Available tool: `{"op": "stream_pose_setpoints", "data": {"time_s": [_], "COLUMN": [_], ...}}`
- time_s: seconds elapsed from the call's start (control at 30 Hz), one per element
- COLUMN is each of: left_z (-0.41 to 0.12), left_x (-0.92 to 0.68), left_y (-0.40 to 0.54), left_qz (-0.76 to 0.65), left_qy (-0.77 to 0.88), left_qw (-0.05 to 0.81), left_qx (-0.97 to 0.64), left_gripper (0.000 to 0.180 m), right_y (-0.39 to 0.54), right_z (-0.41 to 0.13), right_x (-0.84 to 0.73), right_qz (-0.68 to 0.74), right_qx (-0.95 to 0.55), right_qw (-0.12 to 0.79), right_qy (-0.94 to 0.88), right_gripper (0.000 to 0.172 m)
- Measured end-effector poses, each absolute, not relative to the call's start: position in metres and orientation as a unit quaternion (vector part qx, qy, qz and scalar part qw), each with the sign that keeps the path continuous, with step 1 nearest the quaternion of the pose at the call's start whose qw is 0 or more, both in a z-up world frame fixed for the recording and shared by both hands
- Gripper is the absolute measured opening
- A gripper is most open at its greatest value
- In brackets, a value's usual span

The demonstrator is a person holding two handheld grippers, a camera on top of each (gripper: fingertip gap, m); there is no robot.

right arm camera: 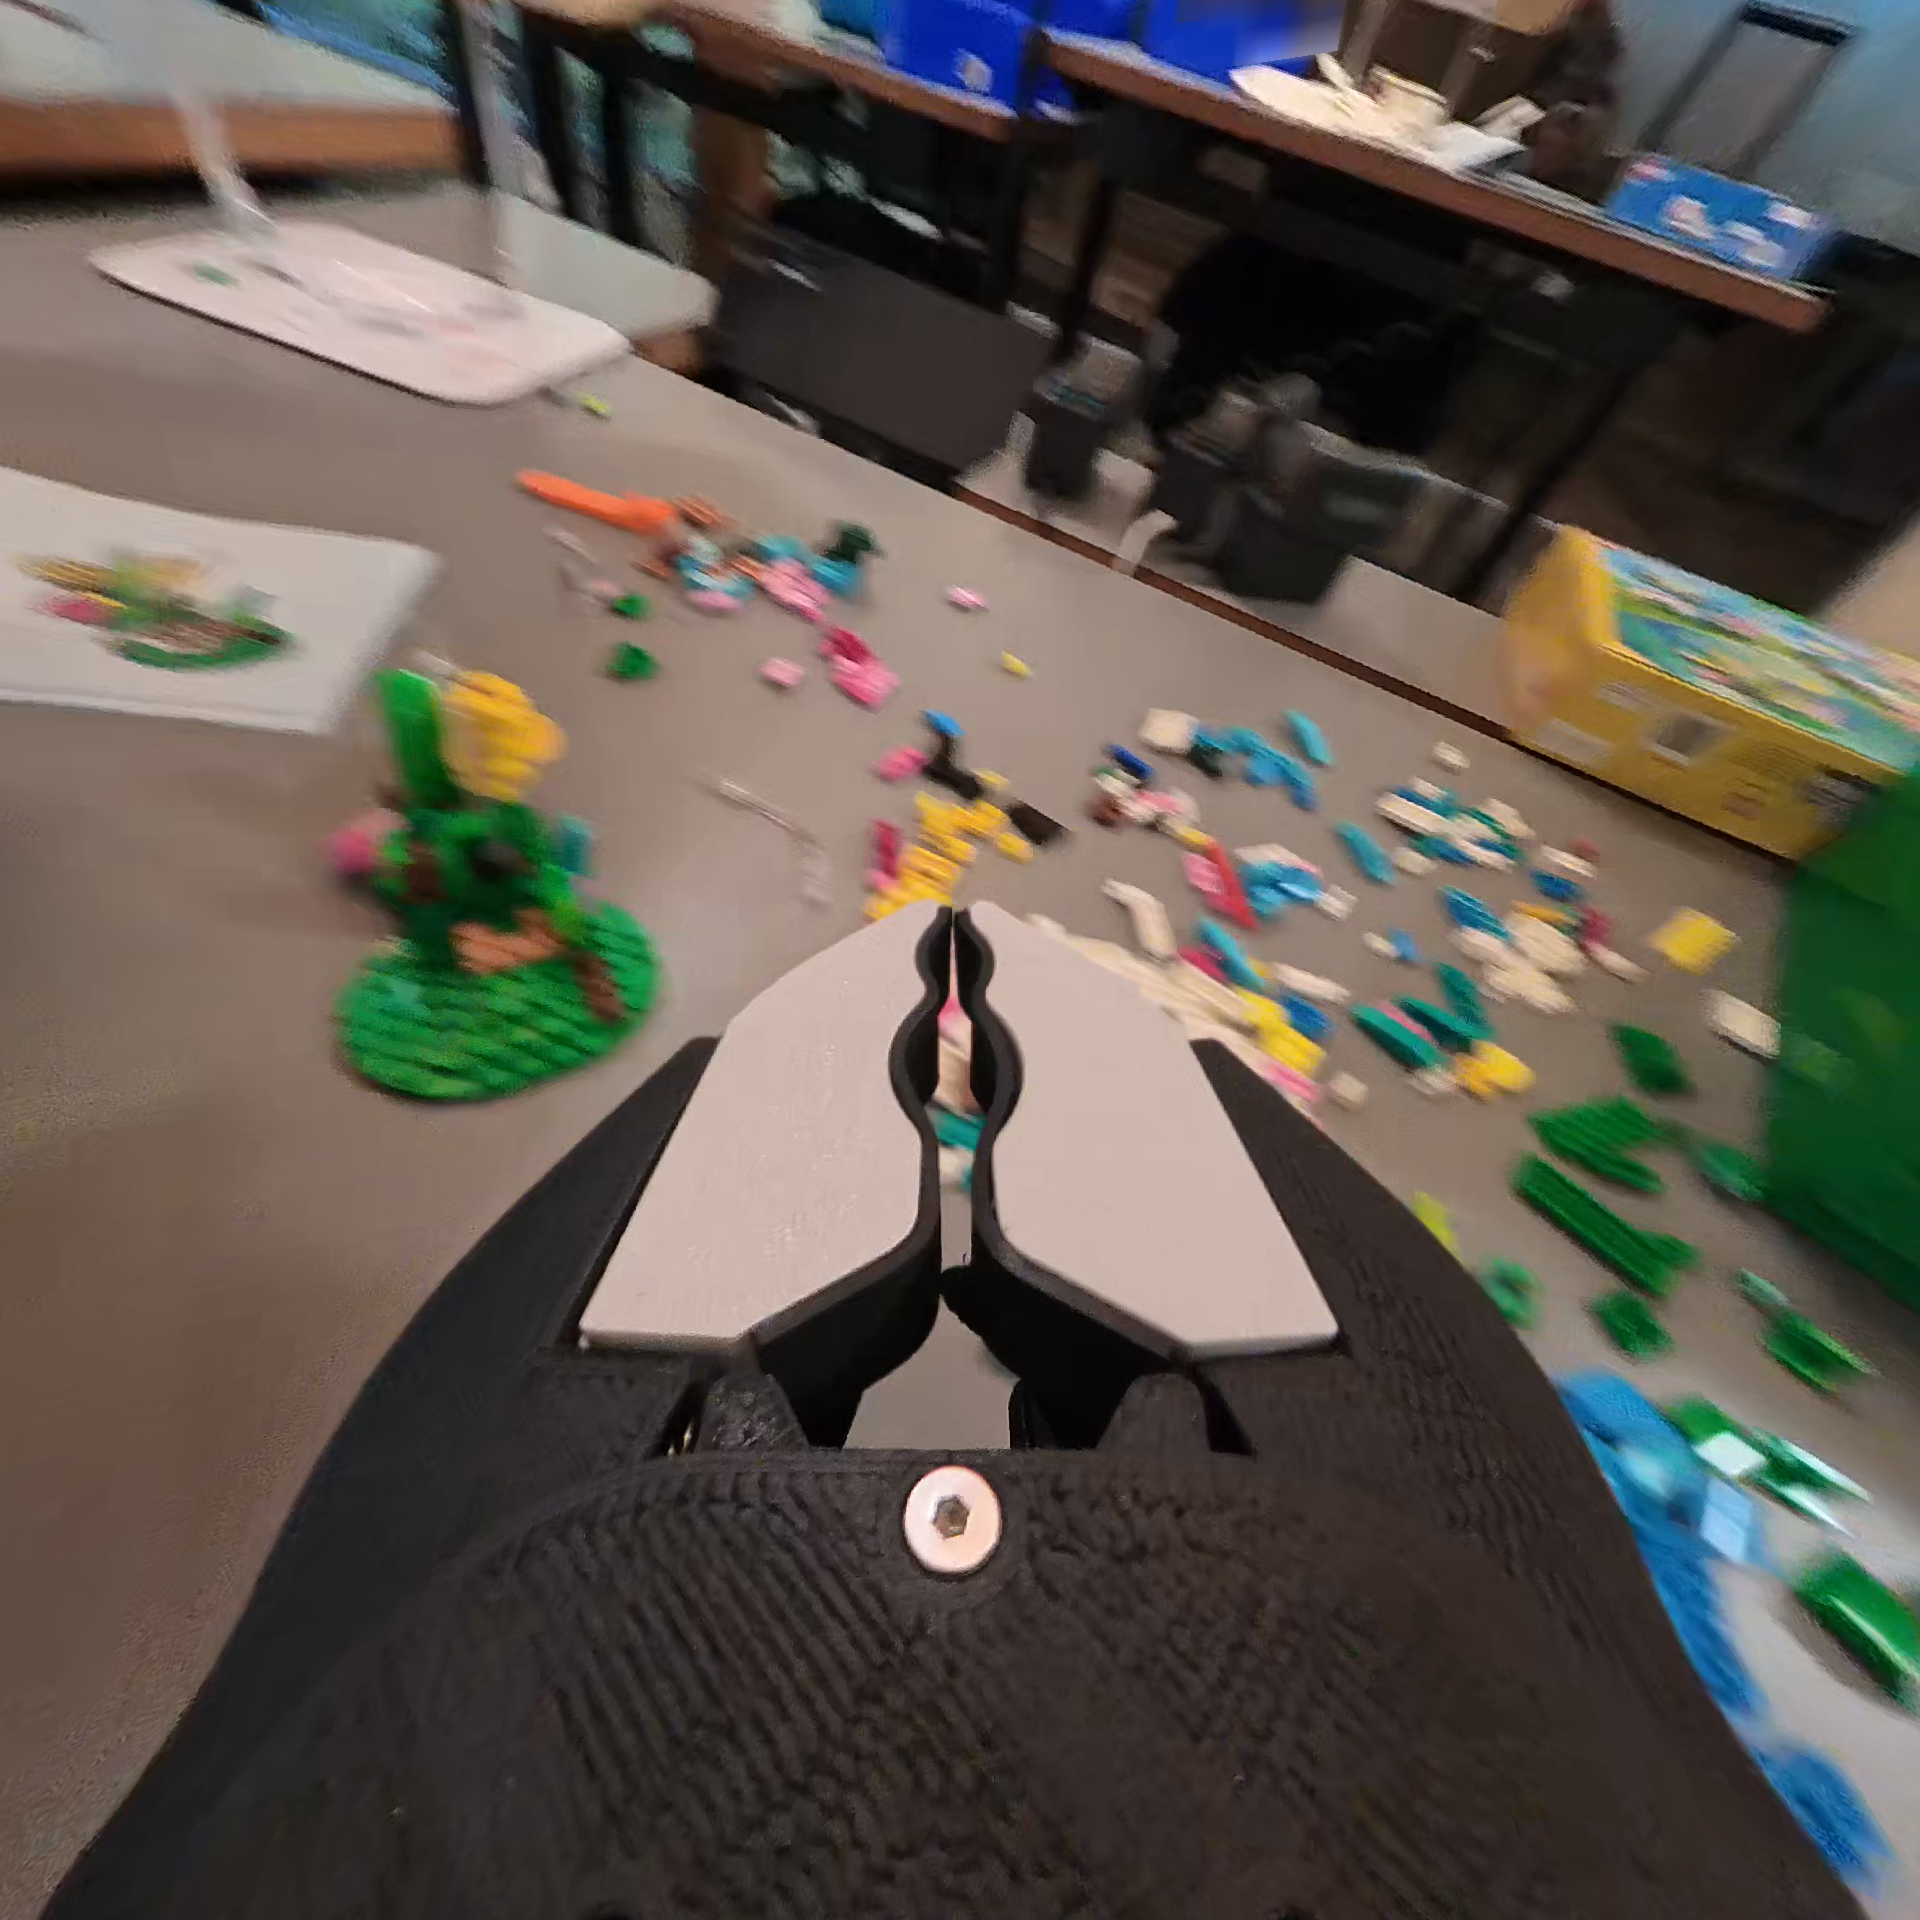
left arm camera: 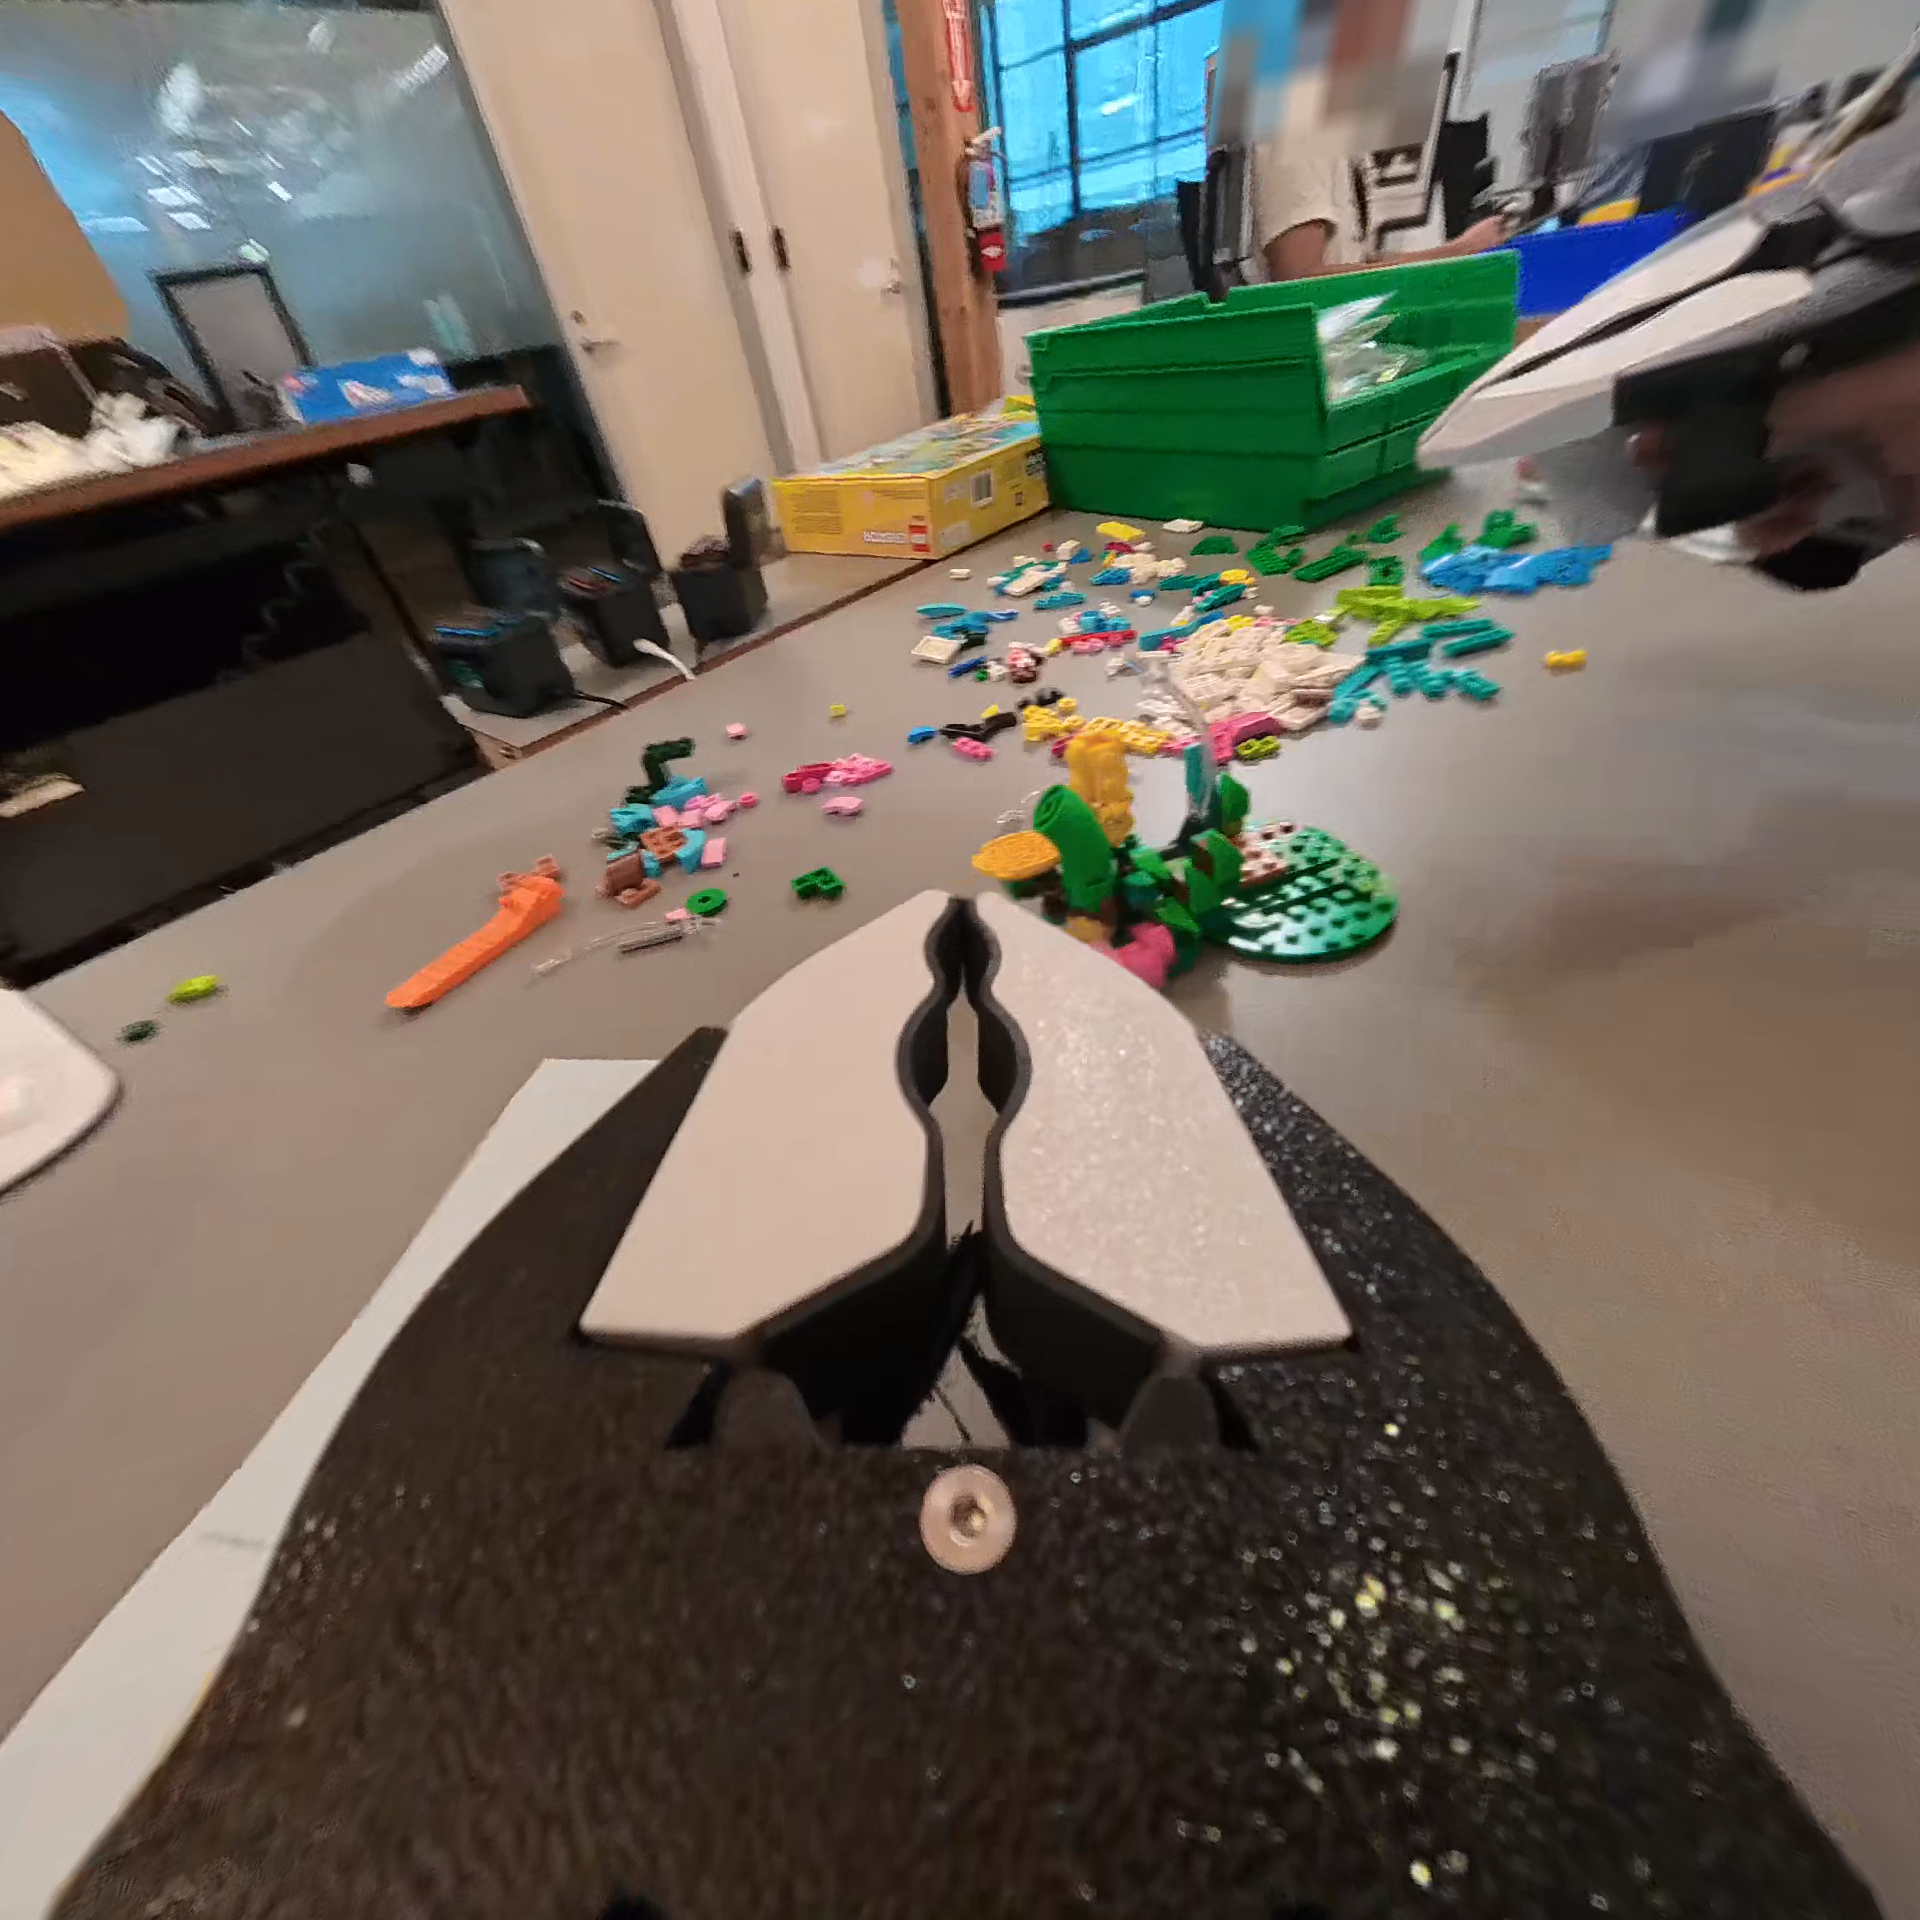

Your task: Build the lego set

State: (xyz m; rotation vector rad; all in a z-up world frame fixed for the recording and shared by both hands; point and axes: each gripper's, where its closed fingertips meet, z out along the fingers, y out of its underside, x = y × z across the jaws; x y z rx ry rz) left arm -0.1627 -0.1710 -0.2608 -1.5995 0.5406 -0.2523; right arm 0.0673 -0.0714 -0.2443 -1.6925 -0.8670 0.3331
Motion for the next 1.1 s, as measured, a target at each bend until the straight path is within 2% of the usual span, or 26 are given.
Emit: {"op": "stream_pose_setpoints", "data": {"time_s": [0.13, 0.33, 0.5, 0.67, 0.77, 1.1], "left_z": [-0.256, -0.262, -0.265, -0.268, -0.270, -0.271], "left_x": [-0.172, -0.177, -0.177, -0.185, -0.187, -0.187], "left_y": [-0.170, -0.167, -0.162, -0.157, -0.156, -0.155], "left_qz": [-0.061, 0.020, 0.024, 0.063, 0.073, 0.094], "left_qy": [0.237, 0.239, 0.241, 0.237, 0.238, 0.246], "left_qw": [0.683, 0.675, 0.669, 0.662, 0.659, 0.658], "left_qx": [-0.688, -0.698, -0.703, -0.708, -0.710, -0.705], "left_gripper": [0.000, 0.000, 0.000, 0.000, 0.000, 0.000], "right_y": [-0.037, -0.001, 0.012, 0.025, 0.036, 0.028], "right_z": [-0.253, -0.258, -0.281, -0.303, -0.314, -0.328], "right_x": [0.125, 0.185, 0.228, 0.259, 0.265, 0.227], "right_qz": [0.066, -0.004, 0.026, 0.083, 0.109, 0.183], "right_qx": [-0.748, -0.748, -0.791, -0.836, -0.844, -0.815], "right_qw": [0.574, 0.573, 0.481, 0.398, 0.375, 0.302], "right_qy": [-0.326, -0.336, -0.377, -0.369, -0.367, -0.459], "right_gripper": [0.000, 0.000, 0.000, 0.018, 0.026, 0.032]}}
